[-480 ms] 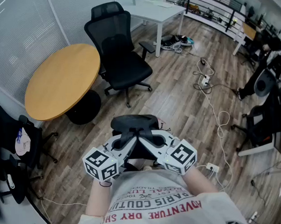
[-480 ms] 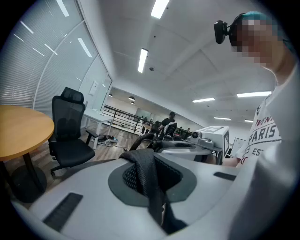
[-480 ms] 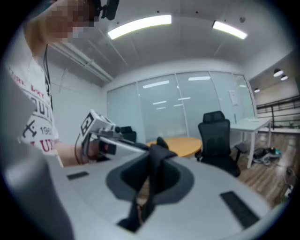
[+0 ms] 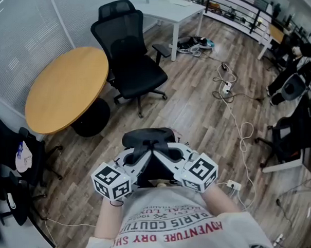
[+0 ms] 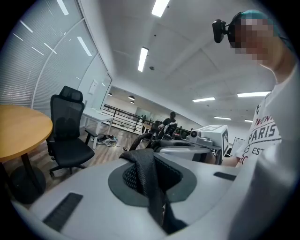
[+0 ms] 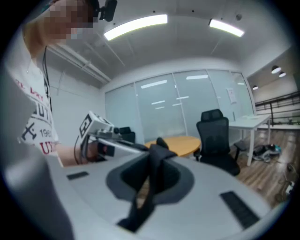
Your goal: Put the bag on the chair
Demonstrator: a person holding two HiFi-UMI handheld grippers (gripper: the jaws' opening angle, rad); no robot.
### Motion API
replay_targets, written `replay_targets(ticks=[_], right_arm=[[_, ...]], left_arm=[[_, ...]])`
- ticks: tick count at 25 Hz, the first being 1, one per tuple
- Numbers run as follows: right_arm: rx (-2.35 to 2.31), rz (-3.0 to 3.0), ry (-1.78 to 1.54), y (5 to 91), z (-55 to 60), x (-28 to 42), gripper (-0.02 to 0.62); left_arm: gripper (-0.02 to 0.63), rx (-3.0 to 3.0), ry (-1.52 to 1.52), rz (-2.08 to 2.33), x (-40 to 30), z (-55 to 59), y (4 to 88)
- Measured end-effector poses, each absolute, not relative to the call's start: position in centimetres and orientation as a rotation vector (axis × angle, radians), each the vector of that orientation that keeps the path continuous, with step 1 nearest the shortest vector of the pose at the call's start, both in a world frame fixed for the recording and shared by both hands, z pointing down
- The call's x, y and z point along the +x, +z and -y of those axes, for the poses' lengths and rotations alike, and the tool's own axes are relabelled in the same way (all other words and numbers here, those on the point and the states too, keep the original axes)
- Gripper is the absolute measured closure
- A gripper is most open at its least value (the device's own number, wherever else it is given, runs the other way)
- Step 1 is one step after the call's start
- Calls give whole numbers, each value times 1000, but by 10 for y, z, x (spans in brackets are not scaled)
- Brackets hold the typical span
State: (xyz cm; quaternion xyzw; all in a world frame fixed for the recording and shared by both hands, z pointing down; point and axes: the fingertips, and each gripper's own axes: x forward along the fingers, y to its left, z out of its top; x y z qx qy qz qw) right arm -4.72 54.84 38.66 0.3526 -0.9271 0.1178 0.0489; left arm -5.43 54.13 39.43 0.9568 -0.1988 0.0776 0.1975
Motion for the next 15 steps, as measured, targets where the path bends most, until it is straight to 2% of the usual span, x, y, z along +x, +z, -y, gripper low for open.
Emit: replay_targets(ticks=[15], right_arm=[[1111, 2823, 462, 392, -498, -43, 549]], left_arm=[[561, 2706, 217, 540, -51, -491, 400]])
